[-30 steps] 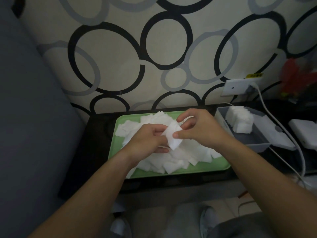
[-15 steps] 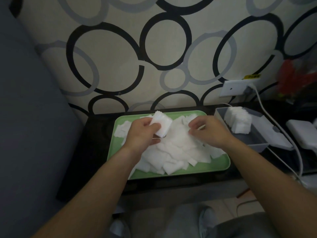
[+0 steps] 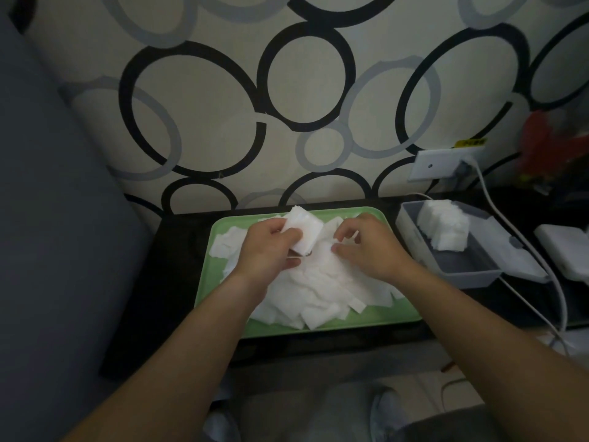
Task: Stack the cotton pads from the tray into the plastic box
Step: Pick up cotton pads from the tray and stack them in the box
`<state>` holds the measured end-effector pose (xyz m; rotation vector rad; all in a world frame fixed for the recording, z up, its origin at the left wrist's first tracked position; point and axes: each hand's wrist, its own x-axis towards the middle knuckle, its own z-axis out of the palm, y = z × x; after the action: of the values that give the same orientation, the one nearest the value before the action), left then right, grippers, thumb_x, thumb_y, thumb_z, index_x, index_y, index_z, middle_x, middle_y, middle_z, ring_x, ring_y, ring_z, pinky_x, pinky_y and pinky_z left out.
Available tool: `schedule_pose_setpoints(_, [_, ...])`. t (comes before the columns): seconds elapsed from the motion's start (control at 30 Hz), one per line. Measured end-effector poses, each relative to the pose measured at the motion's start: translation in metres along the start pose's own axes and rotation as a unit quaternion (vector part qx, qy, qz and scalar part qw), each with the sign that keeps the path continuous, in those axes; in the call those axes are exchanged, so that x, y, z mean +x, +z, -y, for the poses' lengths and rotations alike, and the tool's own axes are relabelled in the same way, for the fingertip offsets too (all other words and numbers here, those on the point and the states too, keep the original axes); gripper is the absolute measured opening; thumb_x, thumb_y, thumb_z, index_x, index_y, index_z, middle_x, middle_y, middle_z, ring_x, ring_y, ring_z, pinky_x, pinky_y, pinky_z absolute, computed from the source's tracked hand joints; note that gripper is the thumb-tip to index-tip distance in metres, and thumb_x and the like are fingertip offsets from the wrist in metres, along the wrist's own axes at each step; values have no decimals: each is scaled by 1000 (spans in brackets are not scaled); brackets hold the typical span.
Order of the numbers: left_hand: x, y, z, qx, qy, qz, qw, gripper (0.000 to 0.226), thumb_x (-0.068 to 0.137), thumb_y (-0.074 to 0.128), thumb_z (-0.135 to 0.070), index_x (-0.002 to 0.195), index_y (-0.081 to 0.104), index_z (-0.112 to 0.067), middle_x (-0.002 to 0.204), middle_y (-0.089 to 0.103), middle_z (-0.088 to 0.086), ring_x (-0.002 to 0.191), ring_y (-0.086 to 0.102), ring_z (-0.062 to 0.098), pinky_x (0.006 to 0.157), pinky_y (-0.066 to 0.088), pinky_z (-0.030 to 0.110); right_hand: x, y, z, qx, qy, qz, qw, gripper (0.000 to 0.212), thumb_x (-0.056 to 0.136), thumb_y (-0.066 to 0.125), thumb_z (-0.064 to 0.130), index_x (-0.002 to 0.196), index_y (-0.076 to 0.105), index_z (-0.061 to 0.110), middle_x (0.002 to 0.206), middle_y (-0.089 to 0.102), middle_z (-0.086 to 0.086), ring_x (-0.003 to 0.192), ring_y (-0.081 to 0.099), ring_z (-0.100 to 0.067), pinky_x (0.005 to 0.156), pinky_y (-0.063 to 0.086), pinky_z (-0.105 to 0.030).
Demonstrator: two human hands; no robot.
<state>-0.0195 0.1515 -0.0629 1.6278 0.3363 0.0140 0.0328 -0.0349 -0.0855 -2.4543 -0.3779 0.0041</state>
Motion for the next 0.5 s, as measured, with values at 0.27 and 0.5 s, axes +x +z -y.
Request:
schedule_pose_setpoints(0.27, [3, -3, 1, -20, -5, -29, 999, 19, 95, 62, -13, 113, 67, -15, 104, 69, 4, 91, 68, 19, 70, 59, 24, -10, -31, 11, 420, 113, -28, 900, 10, 93, 63, 11, 98, 64, 2, 101, 68, -13, 102, 67, -30, 88, 55, -43])
schedule_pose_setpoints(0.5, [-8, 13, 0, -103, -23, 25, 994, 22, 89, 70, -9, 111, 72, -12, 103, 76, 8, 93, 71, 18, 74, 55, 24, -16, -29, 28, 544, 104, 36, 832, 28, 90, 64, 3, 118, 61, -3, 105, 70, -18, 96, 67, -27, 89, 52, -41])
